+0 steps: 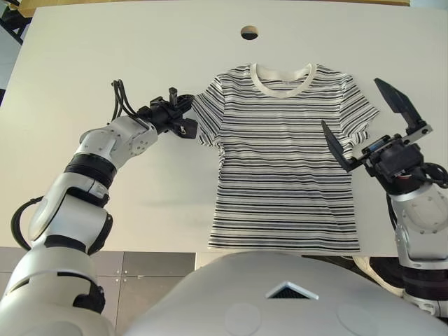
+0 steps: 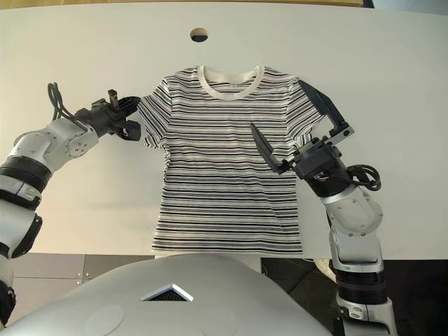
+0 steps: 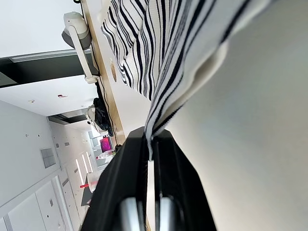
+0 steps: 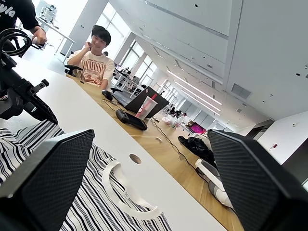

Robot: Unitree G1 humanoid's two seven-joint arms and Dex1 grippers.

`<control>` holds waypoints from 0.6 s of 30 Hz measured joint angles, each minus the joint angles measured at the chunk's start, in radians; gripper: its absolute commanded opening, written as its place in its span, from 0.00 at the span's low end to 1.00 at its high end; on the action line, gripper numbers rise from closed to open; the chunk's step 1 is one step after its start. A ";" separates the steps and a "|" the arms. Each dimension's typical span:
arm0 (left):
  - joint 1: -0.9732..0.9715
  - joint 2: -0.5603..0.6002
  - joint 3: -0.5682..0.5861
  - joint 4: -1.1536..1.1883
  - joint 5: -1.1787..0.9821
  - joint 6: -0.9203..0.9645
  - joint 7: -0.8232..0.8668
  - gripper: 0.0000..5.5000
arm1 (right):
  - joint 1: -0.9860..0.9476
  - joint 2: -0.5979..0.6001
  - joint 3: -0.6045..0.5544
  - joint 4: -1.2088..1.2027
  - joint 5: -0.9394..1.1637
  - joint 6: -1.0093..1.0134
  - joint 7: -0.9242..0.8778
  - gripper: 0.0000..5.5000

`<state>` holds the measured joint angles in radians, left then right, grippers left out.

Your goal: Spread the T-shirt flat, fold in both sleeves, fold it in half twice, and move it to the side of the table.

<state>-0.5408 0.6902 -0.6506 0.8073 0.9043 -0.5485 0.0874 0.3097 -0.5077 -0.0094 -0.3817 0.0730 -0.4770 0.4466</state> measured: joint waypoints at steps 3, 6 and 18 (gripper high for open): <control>0.026 0.005 0.021 -0.032 -0.021 0.001 0.011 0.02 | 0.001 0.003 0.000 0.001 0.004 -0.001 0.000 0.80; 0.076 -0.001 0.071 -0.081 -0.060 0.028 0.055 0.02 | 0.002 0.007 -0.003 0.009 0.010 -0.001 0.000 0.80; 0.137 -0.158 0.113 -0.192 -0.139 -0.002 0.073 0.02 | 0.001 0.023 -0.005 0.040 0.010 -0.011 0.007 0.80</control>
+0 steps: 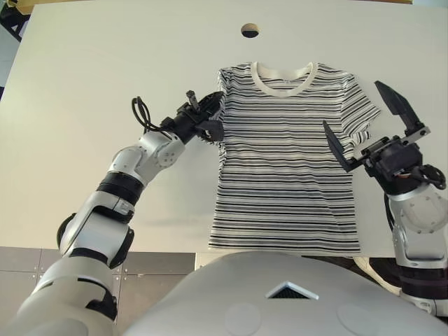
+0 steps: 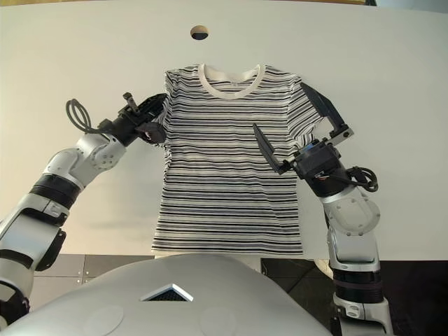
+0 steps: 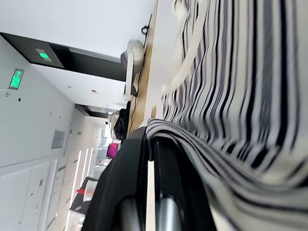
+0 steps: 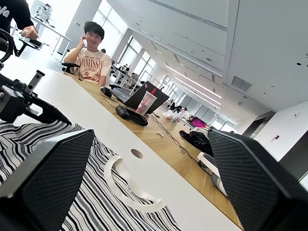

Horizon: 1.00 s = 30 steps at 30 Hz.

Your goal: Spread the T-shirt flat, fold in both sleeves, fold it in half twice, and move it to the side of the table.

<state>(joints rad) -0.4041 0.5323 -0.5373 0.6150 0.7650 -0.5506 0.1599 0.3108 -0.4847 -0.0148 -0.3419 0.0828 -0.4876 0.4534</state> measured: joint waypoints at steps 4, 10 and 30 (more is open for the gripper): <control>-0.051 -0.066 -0.011 0.002 0.009 0.006 -0.002 0.08 | -0.001 0.008 0.000 0.033 -0.002 -0.013 -0.002 0.80; -0.096 -0.115 -0.035 0.021 0.050 0.031 -0.002 0.28 | 0.000 0.030 0.007 0.074 -0.022 -0.033 -0.010 0.80; 0.065 -0.181 0.191 -0.278 -0.282 -0.021 -0.002 0.57 | -0.592 -0.277 0.115 0.967 -0.917 0.043 -0.483 0.80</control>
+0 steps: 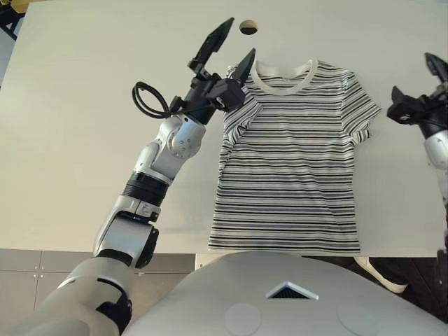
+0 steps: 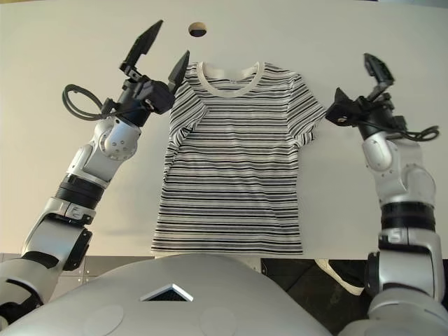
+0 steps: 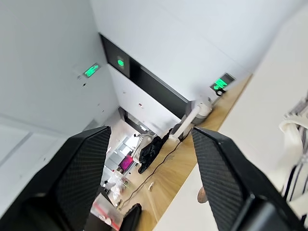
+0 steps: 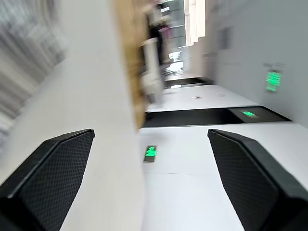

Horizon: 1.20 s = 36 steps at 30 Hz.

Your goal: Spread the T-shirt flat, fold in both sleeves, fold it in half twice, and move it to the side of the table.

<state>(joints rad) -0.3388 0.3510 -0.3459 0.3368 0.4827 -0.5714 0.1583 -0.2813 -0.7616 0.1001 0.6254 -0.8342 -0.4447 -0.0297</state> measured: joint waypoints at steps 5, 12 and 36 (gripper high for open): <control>0.073 0.006 0.036 -0.076 -0.009 0.002 -0.024 0.57 | -0.180 0.002 0.175 0.358 -0.095 -0.008 -0.120 0.80; 0.127 0.030 0.074 -0.134 -0.009 0.005 -0.067 0.57 | -0.257 -0.037 0.316 0.479 -0.107 -0.055 -0.178 0.80; 0.167 0.037 0.109 -0.188 -0.035 0.015 -0.135 0.57 | -0.187 -0.096 0.415 0.290 -0.041 -0.164 -0.140 0.73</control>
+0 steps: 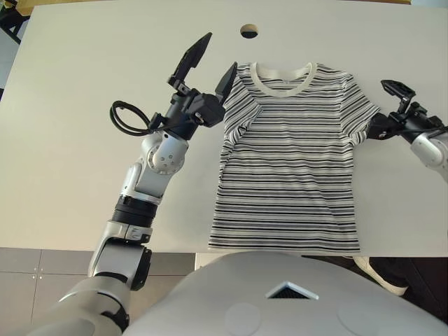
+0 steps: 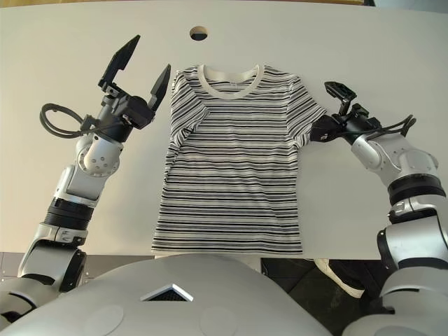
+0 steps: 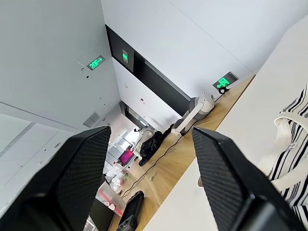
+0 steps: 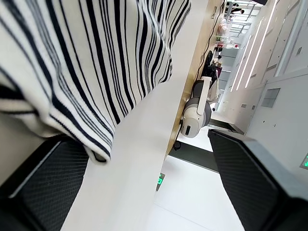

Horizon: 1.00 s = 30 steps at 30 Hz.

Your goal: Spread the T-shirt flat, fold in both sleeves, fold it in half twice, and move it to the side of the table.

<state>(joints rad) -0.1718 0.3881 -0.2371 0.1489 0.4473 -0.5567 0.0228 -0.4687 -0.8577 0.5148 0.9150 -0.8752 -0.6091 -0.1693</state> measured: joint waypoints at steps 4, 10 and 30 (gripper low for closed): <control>0.000 -0.007 0.000 0.003 0.000 0.000 -0.001 0.57 | -0.002 0.016 0.018 0.022 0.000 -0.001 -0.021 0.56; 0.001 -0.013 0.000 0.003 0.000 -0.002 -0.011 0.57 | -0.014 0.035 0.044 0.083 0.000 -0.002 -0.041 0.36; 0.090 -0.013 0.010 -0.157 -0.009 0.005 -0.055 0.57 | -0.025 0.040 0.053 0.135 0.054 -0.029 -0.101 0.02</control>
<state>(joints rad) -0.0822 0.3750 -0.2274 -0.0082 0.4378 -0.5519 -0.0325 -0.4940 -0.8179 0.5681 1.0497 -0.8207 -0.6377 -0.2702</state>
